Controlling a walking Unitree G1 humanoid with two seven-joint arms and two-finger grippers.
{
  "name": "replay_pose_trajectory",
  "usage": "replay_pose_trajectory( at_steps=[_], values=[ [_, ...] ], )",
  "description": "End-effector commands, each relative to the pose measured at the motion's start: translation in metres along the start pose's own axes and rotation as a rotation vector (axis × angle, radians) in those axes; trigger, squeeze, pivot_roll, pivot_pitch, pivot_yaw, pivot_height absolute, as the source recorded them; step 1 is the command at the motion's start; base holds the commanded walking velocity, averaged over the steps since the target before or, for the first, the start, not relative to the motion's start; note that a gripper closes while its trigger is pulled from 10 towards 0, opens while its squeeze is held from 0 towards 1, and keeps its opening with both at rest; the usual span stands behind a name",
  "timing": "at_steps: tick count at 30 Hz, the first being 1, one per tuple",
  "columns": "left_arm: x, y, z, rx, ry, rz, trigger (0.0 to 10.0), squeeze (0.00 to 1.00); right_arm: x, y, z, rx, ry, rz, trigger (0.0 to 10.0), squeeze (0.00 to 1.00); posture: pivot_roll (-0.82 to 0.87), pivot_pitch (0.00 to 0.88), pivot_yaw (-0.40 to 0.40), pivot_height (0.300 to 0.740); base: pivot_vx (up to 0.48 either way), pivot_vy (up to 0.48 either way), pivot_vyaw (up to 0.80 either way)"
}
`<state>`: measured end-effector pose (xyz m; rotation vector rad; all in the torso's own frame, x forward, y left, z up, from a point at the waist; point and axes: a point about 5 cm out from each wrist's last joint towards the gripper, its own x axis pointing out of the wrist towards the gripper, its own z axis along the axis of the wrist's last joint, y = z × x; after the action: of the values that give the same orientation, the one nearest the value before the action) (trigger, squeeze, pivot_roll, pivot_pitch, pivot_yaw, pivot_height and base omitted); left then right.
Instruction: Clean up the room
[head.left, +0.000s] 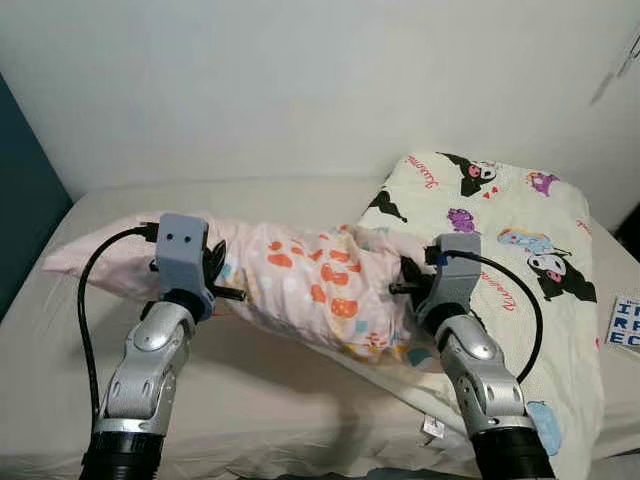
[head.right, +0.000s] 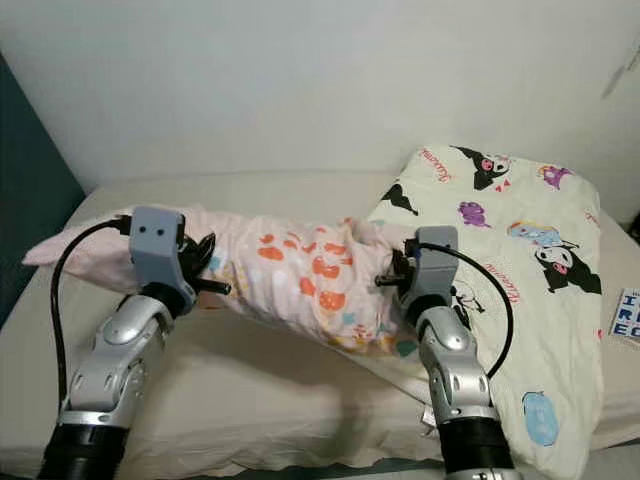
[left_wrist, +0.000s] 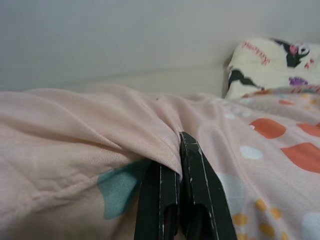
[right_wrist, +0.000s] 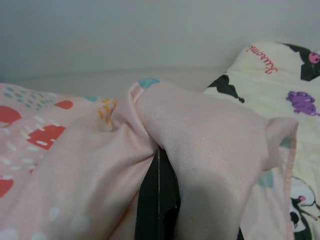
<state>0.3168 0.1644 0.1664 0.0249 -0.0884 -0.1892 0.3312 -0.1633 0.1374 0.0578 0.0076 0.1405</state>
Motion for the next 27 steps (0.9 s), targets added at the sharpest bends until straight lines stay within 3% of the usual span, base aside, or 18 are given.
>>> replay_pose_trajectory(
  at_steps=[1, 12, 27],
  values=[
    [-0.001, -0.010, 0.001, 0.012, 0.001, -0.036, 10.0, 0.00, 0.000, 0.011, 0.004, 0.020, -0.026, 0.055, 10.0, 0.00, -0.01, 0.111, -0.009, 0.740, 0.000, 0.000, 0.00],
    [-0.005, -0.012, -0.007, 0.059, 0.057, -0.048, 10.0, 0.00, -0.004, 0.015, -0.005, 0.033, 0.001, 0.061, 10.0, 0.00, 0.00, 0.118, -0.005, 0.740, 0.000, 0.000, 0.00],
    [-0.006, -0.015, -0.008, 0.083, 0.097, -0.079, 10.0, 0.00, -0.007, 0.016, -0.008, 0.047, 0.009, 0.057, 10.0, 0.00, 0.00, 0.128, 0.001, 0.740, 0.000, -0.470, 0.00]
  ],
)
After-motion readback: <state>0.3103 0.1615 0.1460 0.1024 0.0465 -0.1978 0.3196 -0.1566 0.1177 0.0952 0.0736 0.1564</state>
